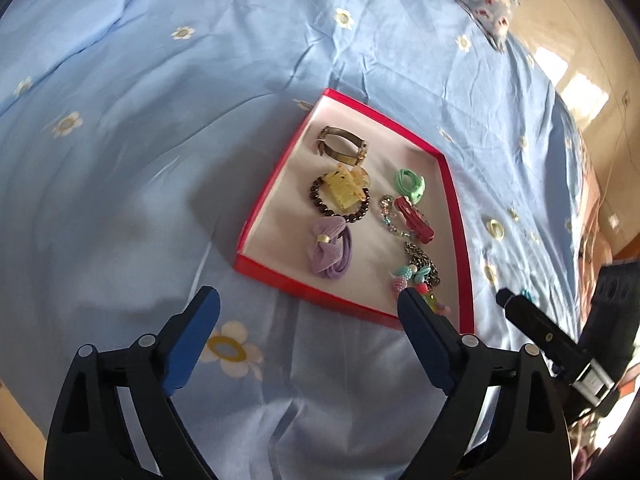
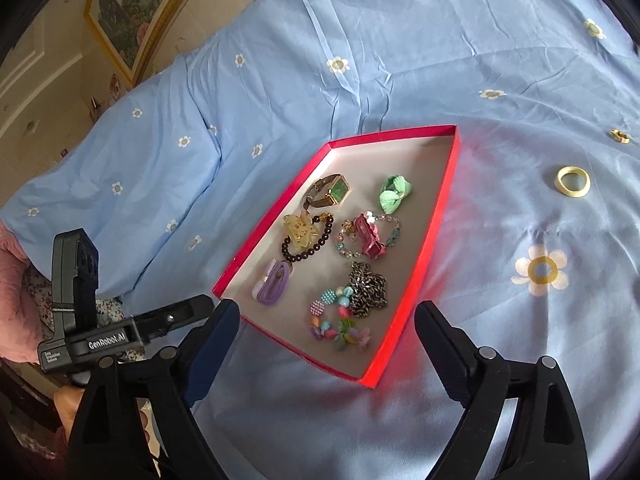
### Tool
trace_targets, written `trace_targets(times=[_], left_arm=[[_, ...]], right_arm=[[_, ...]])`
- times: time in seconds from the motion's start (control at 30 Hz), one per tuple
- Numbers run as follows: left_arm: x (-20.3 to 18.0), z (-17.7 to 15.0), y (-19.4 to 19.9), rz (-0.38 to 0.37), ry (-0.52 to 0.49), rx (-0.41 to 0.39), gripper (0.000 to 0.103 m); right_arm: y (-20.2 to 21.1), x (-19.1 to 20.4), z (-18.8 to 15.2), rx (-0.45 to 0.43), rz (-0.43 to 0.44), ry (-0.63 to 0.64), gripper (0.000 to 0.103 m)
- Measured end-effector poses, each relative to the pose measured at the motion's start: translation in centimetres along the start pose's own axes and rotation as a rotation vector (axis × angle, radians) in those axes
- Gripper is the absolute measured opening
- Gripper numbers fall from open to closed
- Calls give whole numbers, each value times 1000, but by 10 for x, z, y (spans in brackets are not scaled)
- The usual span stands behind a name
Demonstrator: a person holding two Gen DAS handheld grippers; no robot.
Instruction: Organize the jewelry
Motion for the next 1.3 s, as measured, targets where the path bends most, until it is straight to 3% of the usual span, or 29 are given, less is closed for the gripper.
trace_targets(times=[0.23,0.63,0.7,0.77,0.87,1.0,1.3], left_arm=[[3,-8,11,40,-21,-59,91],[-10,-16,35,109,-140,-121,94],[-16,-9,45,110,-161,-148,95],[-23,0,58,117,-187,-196,103],[-26,12,70,177,-212,-264,103],[-21,10,62,195,-198,-265,103],[-24,-15,40,238,-253,-233,103]], right_arm=[[10,-8,-10,-49,-78,73,92],[37,9,-11,-124,-119,227,93],[47,19,-3,-145,-126,273,98],[56,28,7,-164,-122,311,102],[66,40,22,-195,-144,381,103],[57,34,19,-171,-198,399,103],[31,10,-18,-102,-174,309,103]])
Point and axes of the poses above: each gripper's, at about its wrist camera, not at the fingertips, and y roughly against the way its jaws point, x to its left, z to its top, the point moved 10 cm from there along -y, roughly the way its jaws point, and after that the axes turned 2 degrees about -x, right-handed, at the moved point
